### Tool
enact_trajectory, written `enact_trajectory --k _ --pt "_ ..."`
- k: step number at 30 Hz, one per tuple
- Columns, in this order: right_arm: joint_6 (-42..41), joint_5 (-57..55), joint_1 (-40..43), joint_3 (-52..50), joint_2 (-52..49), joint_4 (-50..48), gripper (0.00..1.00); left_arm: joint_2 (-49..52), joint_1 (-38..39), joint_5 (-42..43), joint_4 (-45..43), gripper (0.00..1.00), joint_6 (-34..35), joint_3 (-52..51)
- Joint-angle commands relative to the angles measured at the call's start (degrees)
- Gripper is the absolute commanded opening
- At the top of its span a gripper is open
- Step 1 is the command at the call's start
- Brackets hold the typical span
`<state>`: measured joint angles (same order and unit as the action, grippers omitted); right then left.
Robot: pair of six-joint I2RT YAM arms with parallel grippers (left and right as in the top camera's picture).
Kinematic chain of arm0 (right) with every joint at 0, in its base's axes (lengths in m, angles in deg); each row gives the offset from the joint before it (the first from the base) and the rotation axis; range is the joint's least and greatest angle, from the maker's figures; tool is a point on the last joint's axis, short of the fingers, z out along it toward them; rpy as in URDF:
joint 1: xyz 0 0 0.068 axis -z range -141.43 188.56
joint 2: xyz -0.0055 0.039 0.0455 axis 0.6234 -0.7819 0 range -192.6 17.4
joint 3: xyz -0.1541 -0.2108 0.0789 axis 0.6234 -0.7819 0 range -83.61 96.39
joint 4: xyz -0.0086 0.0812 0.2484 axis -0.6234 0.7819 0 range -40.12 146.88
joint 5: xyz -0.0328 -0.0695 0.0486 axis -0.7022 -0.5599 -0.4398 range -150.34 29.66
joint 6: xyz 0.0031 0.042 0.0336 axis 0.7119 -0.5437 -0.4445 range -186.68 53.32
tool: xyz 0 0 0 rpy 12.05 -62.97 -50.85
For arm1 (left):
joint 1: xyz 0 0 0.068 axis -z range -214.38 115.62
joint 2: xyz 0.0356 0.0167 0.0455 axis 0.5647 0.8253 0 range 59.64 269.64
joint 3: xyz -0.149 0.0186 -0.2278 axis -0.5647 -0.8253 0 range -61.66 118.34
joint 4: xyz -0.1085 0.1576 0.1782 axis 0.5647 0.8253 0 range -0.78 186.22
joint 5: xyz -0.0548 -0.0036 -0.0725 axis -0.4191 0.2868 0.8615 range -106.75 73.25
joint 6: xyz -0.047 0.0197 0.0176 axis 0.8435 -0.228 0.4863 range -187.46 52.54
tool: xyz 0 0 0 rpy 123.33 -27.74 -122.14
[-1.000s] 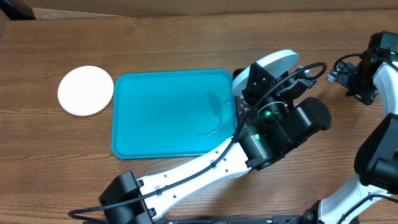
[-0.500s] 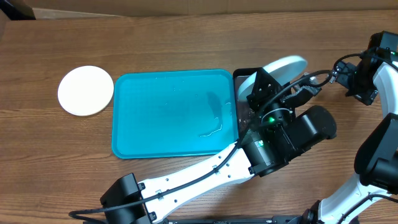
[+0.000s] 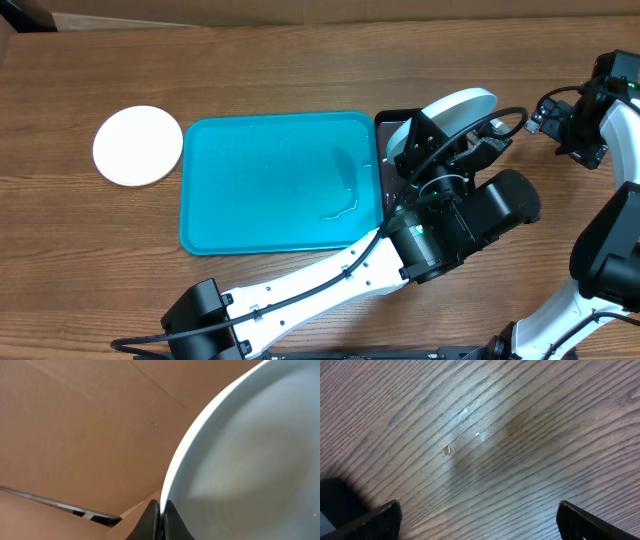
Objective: Clean dirty plates on tray and stack at the side
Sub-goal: 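Swing the light-blue plate over the black tray with the left gripper, then carry the plate left and stack it on the plate pile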
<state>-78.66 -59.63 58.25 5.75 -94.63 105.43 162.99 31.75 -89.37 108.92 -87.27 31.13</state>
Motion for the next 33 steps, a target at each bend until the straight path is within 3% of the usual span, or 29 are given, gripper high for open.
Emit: enact_trajectory --k 1,4,10,12,15,20,26,29,33 --pt "-0.22 0.28 0.00 0.61 0.90 -0.15 1.00 -1.11 -0.44 -2.75 -0.26 0.04 2.34 1.22" --pt "-0.22 0.28 0.00 0.61 0.90 -0.15 1.00 -1.11 -1.16 -2.64 1.09 0.04 8.63 1.22" --pt "-0.22 0.28 0.00 0.61 0.90 -0.15 1.00 -1.11 -5.79 18.84 14.45 0.04 23.71 1.22" --pt "-0.22 0.28 0.00 0.61 0.90 -0.15 1.00 -1.20 -9.31 24.41 18.32 0.04 30.84 1.25" --pt "-0.22 0.28 0.00 0.61 0.90 -0.15 1.00 -2.16 -15.85 37.03 21.62 0.04 35.23 1.25" --pt "-0.22 0.28 0.00 0.61 0.90 -0.15 1.00 -6.51 -31.34 61.29 25.31 0.04 40.33 1.25" --pt "-0.22 0.28 0.00 0.61 0.90 -0.15 1.00 -10.14 -57.31 88.87 30.84 0.04 43.21 1.22" --pt "-0.22 0.28 0.00 0.61 0.90 -0.15 1.00 -9.64 -70.12 94.90 34.53 0.04 43.21 1.22" --pt "-0.22 0.28 0.00 0.61 0.90 -0.15 1.00 -8.17 -83.67 93.81 39.08 0.04 43.15 1.16"
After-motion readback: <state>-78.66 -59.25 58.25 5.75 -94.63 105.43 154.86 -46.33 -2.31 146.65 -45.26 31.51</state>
